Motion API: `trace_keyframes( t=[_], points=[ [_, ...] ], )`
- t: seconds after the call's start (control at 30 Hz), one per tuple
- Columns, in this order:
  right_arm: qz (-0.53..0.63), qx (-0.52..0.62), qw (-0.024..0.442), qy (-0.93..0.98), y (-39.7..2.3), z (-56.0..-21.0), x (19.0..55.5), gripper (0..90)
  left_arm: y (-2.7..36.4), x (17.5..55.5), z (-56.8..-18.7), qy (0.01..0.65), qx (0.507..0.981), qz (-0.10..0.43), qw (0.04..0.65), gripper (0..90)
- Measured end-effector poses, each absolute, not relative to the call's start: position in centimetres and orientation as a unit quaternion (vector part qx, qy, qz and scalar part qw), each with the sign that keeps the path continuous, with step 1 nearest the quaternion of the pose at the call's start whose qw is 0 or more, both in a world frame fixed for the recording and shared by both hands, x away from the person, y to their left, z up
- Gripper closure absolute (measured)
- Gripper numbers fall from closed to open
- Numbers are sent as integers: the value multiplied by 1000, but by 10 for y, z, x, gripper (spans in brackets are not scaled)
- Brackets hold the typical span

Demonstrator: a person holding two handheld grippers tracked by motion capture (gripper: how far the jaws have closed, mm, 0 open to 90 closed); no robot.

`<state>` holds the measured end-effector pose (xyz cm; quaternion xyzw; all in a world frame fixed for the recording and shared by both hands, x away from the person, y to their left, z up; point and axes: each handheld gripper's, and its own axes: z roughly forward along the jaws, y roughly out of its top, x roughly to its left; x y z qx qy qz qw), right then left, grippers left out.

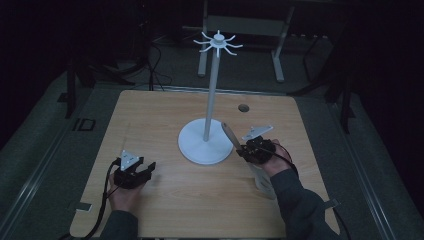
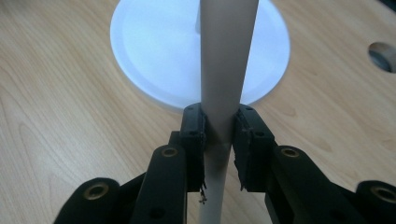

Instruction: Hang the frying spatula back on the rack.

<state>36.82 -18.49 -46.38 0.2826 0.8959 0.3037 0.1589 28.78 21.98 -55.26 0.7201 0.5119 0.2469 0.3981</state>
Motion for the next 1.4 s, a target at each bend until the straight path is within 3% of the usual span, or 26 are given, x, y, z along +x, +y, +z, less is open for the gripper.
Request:
trace_keyframes(
  t=[1.4],
  points=[
    [427, 285, 215, 831, -189, -414, 362, 749, 222, 287, -552, 516, 715, 249, 402, 481]
  ],
)
